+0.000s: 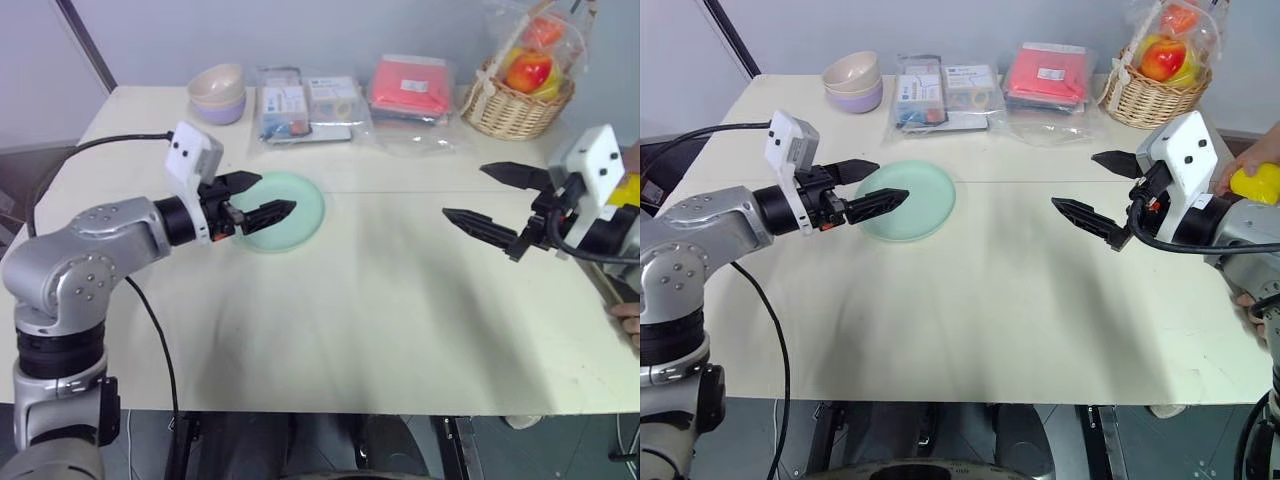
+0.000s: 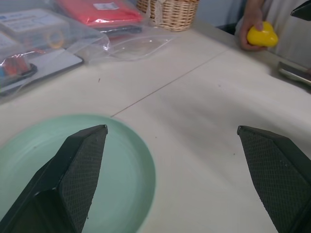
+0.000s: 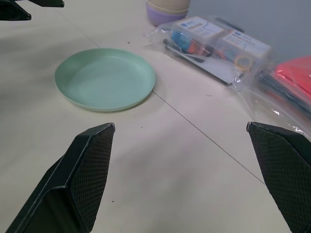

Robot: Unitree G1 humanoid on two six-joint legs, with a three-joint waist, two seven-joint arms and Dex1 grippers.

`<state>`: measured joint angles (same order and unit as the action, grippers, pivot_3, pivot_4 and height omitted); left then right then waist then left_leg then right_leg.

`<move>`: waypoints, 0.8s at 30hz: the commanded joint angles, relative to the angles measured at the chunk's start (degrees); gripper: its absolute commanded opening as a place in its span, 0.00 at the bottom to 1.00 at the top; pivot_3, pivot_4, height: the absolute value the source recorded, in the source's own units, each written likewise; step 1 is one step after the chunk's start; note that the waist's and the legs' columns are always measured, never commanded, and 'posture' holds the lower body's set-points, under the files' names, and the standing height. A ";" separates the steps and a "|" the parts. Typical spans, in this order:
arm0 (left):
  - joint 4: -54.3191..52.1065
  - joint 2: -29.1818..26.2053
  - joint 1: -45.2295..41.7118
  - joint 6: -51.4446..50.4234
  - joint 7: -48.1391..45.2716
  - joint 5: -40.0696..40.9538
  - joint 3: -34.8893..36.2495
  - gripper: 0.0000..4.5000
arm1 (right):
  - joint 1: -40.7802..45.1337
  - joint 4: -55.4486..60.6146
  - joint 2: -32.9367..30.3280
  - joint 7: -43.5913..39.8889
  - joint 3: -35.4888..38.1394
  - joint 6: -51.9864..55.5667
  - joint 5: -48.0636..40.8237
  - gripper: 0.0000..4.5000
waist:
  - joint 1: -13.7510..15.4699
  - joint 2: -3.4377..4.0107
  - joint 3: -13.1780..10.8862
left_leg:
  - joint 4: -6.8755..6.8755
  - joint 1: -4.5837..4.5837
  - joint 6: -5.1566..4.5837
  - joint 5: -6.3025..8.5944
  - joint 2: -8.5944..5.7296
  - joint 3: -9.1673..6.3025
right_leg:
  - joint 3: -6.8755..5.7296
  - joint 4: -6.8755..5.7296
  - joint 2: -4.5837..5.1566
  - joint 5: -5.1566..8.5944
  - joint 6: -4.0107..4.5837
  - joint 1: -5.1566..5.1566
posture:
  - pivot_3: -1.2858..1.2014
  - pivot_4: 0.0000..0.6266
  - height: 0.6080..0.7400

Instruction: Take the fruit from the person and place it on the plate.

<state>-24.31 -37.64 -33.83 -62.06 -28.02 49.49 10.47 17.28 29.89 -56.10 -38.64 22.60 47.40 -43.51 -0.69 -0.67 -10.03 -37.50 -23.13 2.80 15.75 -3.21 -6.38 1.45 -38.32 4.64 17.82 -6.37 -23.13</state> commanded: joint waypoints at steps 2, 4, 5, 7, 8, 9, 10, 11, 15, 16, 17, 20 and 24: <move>-2.83 -0.10 0.40 0.71 -0.32 2.19 1.99 1.00 | 0.89 0.27 -0.01 -0.20 0.45 -1.31 0.22 0.99 | 0.00 0.00 0.00 | 0.00 0.00 0.00 0.00 0.00 0.00 | 0.00 0.00 0.00 0.00 0.00 0.00 | 0.52 0.24 1.00; -2.56 0.24 0.01 0.27 0.73 2.84 2.44 1.00 | 0.89 0.18 -0.04 -0.24 0.38 -1.39 0.21 0.99 | 0.02 0.00 0.00 | 0.00 0.00 0.00 0.00 0.00 0.00 | 0.00 0.00 0.00 0.00 0.00 0.00 | 0.52 0.24 1.00; -2.34 0.22 -0.13 0.29 0.96 3.07 2.65 1.00 | 0.86 0.14 -0.05 -0.26 0.39 -1.43 0.20 0.99 | 0.02 0.00 0.00 | 0.00 0.00 0.00 0.00 0.00 0.00 | 0.00 0.00 0.00 0.00 0.00 0.00 | 0.52 0.24 1.00; -2.08 0.20 -0.27 0.43 1.43 3.33 2.79 1.00 | 0.82 -0.06 -0.05 -0.32 0.31 -1.64 0.32 0.99 | 0.02 0.00 0.00 | -0.01 0.00 0.00 0.00 0.00 0.00 | 0.00 0.00 0.00 0.00 0.00 0.00 | 0.52 0.24 1.00; -2.01 0.23 -0.33 0.45 1.64 3.44 2.78 1.00 | 0.82 -0.18 -0.06 -0.36 0.26 -1.74 0.40 0.99 | 0.02 0.00 0.00 | -0.01 0.00 0.00 0.00 0.00 0.00 | 0.00 0.00 0.00 0.00 0.00 0.00 | 0.52 0.24 1.00; -2.13 0.19 -0.24 0.40 1.79 3.54 2.83 1.00 | 0.76 -0.21 -0.01 -0.38 0.23 -1.85 0.44 0.99 | 0.01 0.00 0.00 | 0.00 0.00 0.00 0.00 0.00 0.00 | 0.00 0.00 0.00 0.00 0.00 0.00 | 0.52 0.24 1.00; -2.24 0.15 -0.15 0.36 1.89 3.62 2.89 1.00 | 0.72 -0.25 0.03 -0.40 0.19 -1.94 0.47 0.99 | 0.01 0.00 0.00 | 0.00 0.00 0.00 0.00 0.00 0.00 | 0.00 0.00 0.00 0.00 0.00 0.00 | 0.52 0.24 1.00; -2.31 0.10 -0.08 0.34 2.03 3.65 2.95 1.00 | 0.66 -0.33 0.06 -0.44 0.19 -2.05 0.51 0.99 | 0.02 0.00 0.00 | -0.01 0.00 0.00 0.00 0.00 0.00 | 0.00 0.00 0.00 0.00 0.00 0.00 | 0.52 0.24 1.00; -2.55 0.00 0.03 0.56 2.35 4.13 3.12 1.00 | 0.29 -0.64 0.08 -0.63 0.24 -2.51 0.75 0.99 | 0.02 0.00 0.00 | -0.01 0.00 0.00 0.00 0.00 0.00 | 0.00 0.00 0.00 0.00 0.00 0.00 | 0.52 0.24 1.00; -2.62 0.02 0.02 0.66 2.35 4.24 3.12 1.00 | 0.21 -0.71 0.10 -0.66 0.24 -2.61 0.84 0.99 | 0.01 0.00 0.00 | -0.01 0.00 0.00 0.00 0.00 0.01 | 0.00 0.00 0.00 0.00 0.00 0.00 | 0.52 0.24 1.00; -2.58 0.06 -0.07 0.75 2.42 4.26 3.06 1.00 | 0.12 -0.79 0.11 -0.70 0.21 -2.75 0.96 0.99 | 0.01 0.00 0.00 | -0.01 0.00 0.00 0.00 0.00 0.01 | 0.00 0.00 0.00 0.00 0.00 0.00 | 0.52 0.24 1.00; -2.33 0.17 -0.44 0.85 2.67 4.31 2.80 1.00 | 0.03 -0.97 0.13 -0.85 0.16 -2.98 1.13 0.99 | 0.01 0.00 0.00 | -0.01 0.00 0.00 0.00 0.00 0.01 | 0.00 0.00 0.00 0.00 0.00 0.00 | 0.52 0.24 1.00; -2.32 0.09 -0.58 0.90 2.45 4.41 2.55 1.00 | -0.35 -1.07 0.22 -1.11 0.09 -3.12 1.59 0.99 | 0.01 0.00 0.00 | -0.01 0.00 0.00 0.00 0.00 0.01 | 0.00 -0.01 0.00 0.00 0.00 0.00 | 0.52 0.24 1.00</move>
<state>-25.37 -37.16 -33.46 -62.03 -25.67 53.18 12.07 16.86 28.35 -56.09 -39.59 21.59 45.58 -42.05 -0.68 -0.67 -10.03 -37.51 -23.13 2.80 15.75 -3.21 -6.37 1.45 -38.32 4.64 17.82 -6.37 -23.13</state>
